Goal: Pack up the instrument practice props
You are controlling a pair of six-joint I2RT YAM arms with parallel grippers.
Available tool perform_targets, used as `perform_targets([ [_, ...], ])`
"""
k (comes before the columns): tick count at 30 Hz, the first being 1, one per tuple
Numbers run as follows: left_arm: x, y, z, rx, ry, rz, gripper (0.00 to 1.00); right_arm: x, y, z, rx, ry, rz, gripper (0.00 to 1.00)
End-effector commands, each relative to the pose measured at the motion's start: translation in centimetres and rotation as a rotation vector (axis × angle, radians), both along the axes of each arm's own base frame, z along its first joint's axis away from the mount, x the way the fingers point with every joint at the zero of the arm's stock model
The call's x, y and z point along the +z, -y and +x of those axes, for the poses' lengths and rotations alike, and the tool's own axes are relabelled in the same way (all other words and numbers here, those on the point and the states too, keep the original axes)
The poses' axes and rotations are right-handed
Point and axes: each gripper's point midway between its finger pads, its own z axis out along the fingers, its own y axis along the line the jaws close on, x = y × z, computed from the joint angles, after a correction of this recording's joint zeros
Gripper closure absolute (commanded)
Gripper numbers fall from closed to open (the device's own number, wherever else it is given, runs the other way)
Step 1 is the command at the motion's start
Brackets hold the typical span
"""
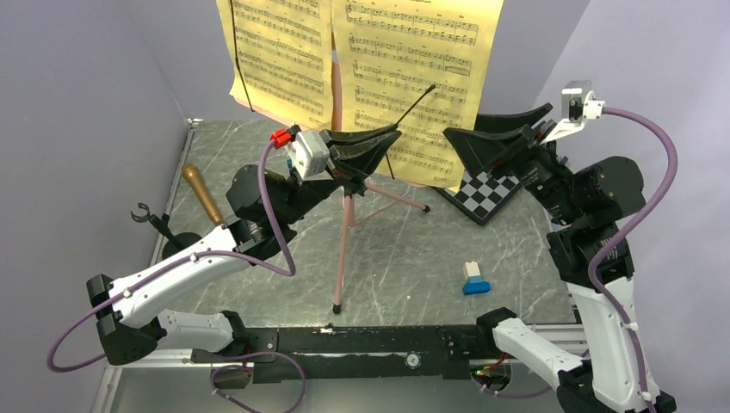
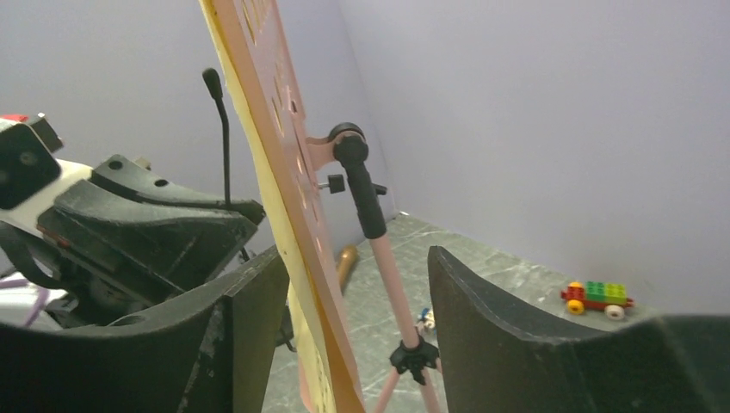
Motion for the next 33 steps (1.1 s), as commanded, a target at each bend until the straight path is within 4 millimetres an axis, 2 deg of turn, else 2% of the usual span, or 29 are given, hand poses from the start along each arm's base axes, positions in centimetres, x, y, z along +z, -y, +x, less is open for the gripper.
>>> perform_targets([
  [1, 0.8, -0.4, -0.3, 0.017, 0.035, 0.004, 1.0, 2.6, -0.6, -1.2, 0.065, 0.071, 0.037, 0.41],
  [8, 0.5, -0.3, 0.0, 0.029, 0.034, 0.012, 1.0, 2.4, 0.1, -2.2, 0.044, 0.095, 0.043, 0.7],
  [16, 0.5, -0.7, 0.3, 0.057, 0.034, 0.012, 1.0, 2.2, 0.9, -3.3, 0.016, 0.107, 0.037, 0.68],
  [21, 0.4, -0.8, 0.4, 0.062, 0.034, 0.012, 1.0, 1.8, 1.0, -3.5, 0.014, 0.105, 0.025, 0.82],
  [22, 0.3, -0.8, 0.4, 0.061, 0.033, 0.013, 1.0, 1.7, 1.0, -3.4, 0.016, 0.104, 0.024, 0.81],
  [25, 0.3, -0.6, 0.3, 0.055, 0.032, 0.015, 1.0, 1.9, 0.9, -3.3, 0.016, 0.105, 0.03, 0.57],
  [27, 0.3, -0.6, 0.3, 0.051, 0.031, 0.015, 1.0, 2.2, 0.9, -3.2, 0.019, 0.108, 0.035, 0.47],
  [30, 0.3, -0.6, 0.3, 0.048, 0.029, 0.015, 1.0, 2.7, 0.7, -3.1, 0.028, 0.118, 0.042, 0.44],
  [33, 0.3, -0.5, 0.3, 0.046, 0.028, 0.016, 1.0, 2.7, 0.4, -2.3, 0.024, 0.099, 0.033, 0.53],
])
